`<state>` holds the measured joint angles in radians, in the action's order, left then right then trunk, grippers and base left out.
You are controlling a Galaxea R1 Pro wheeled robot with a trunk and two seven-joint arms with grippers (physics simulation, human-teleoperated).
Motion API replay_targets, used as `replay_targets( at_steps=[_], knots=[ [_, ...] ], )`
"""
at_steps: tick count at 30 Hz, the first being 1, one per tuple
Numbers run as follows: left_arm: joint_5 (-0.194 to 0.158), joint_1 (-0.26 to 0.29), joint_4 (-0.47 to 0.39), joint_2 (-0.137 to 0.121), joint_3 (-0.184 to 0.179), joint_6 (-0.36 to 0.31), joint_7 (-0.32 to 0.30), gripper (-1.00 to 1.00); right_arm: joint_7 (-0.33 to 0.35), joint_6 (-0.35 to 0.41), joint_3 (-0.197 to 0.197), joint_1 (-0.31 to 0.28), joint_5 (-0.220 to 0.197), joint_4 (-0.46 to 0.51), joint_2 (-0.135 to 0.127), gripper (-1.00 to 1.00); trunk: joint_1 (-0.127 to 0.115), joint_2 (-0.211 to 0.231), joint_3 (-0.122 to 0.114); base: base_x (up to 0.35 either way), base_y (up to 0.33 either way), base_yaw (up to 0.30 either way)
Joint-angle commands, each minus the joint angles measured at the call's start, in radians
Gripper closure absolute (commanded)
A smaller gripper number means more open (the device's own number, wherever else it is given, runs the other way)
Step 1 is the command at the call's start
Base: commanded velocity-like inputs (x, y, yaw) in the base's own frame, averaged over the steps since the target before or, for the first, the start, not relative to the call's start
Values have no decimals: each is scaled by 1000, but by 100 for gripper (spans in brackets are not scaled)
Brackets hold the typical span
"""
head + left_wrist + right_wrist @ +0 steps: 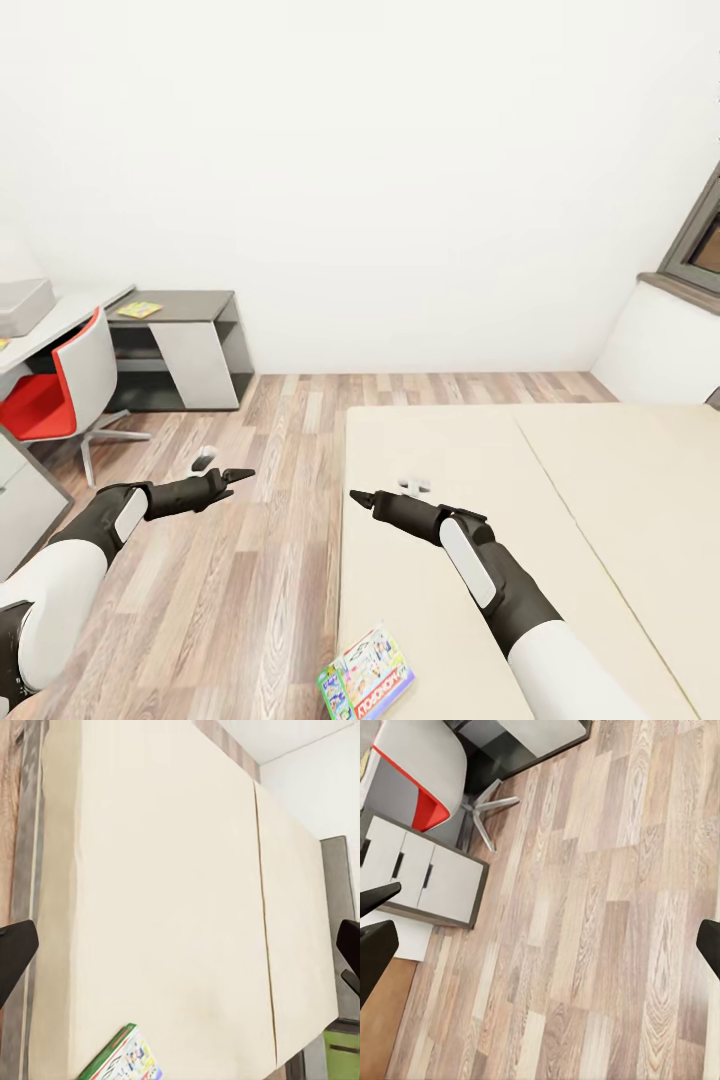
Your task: Put all the toys in the child's room - the three board games (two on the bed and one on the table), the two jigsaw puzzles on the table, and the tennis ball on the table - inside the toy box on the table in the child's room.
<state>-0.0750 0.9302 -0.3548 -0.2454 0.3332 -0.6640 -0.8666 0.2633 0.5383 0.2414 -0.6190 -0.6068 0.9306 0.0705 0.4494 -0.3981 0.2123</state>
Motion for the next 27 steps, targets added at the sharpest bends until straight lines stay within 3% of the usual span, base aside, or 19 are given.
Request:
replay_targets(
  at_steps=[1,12,27],
  knots=[
    [-3,1,0,0,3,-7,-1,-100,1,5,-1,-1,-2,0,0,-100,1,-2,0,0,0,0],
    [-4,1,0,0,3,-7,-2,-100,1,5,-1,-1,-3,1,0,-100,1,-2,-15,0,0,0],
    [-4,1,0,1,3,-6,0,-100,1,5,-3,-1,-4,-1,-1,-100,1,-2,-17,0,0,0]
  ],
)
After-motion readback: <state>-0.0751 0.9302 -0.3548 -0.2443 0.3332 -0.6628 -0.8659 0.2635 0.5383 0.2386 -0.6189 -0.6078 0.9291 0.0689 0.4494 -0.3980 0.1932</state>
